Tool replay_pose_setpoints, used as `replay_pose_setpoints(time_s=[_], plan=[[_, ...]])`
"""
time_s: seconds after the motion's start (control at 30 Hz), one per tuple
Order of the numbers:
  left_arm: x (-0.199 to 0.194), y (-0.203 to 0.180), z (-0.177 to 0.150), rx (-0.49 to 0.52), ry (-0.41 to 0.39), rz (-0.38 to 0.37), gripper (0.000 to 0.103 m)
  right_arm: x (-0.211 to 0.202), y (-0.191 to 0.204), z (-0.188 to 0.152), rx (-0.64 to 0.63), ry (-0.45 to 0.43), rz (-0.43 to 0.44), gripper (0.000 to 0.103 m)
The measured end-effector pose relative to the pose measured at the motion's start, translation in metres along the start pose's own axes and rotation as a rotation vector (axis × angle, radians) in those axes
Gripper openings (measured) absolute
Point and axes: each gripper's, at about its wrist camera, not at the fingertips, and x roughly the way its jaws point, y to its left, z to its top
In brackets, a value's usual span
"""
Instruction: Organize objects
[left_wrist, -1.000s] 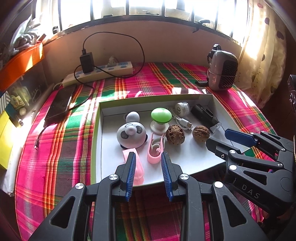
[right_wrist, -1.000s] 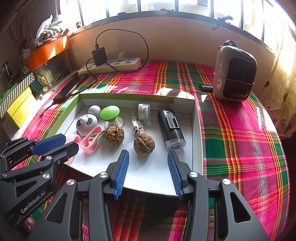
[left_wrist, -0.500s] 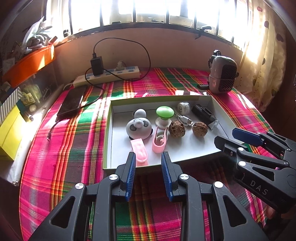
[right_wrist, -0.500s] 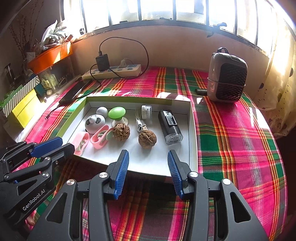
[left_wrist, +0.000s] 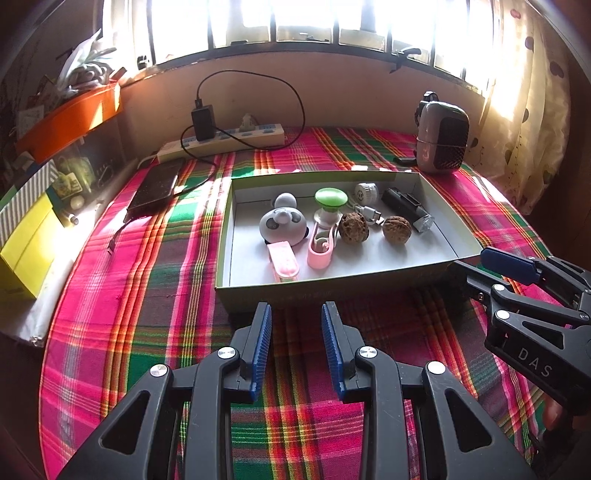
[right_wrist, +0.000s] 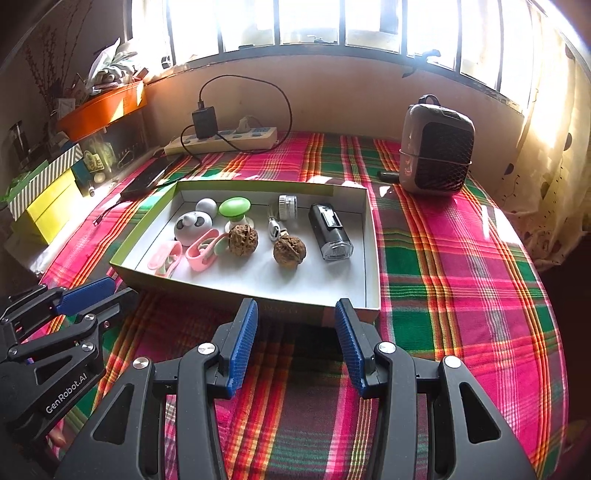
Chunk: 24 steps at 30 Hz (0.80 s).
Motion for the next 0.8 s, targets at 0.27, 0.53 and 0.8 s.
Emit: replay_pose_setpoints(time_s=[0.27, 0.53, 0.8], plan=[[0.001, 0.001, -0.018, -0.003, 0.031, 0.013, 0.026, 0.001, 0.0, -0.016, 0.005, 0.032, -0.004, 0.045], [0.005, 0.001, -0.033, -0.003, 0.064, 0.028, 0.026, 0.007, -0.003, -0.031, 0.015, 0.076, -0.015, 0.045], [0.004, -0.004, -0.043, 0.003, 0.071, 0.038, 0.027, 0.007, -0.005, -0.043, 0.01, 0.098, -0.025, 0.045]])
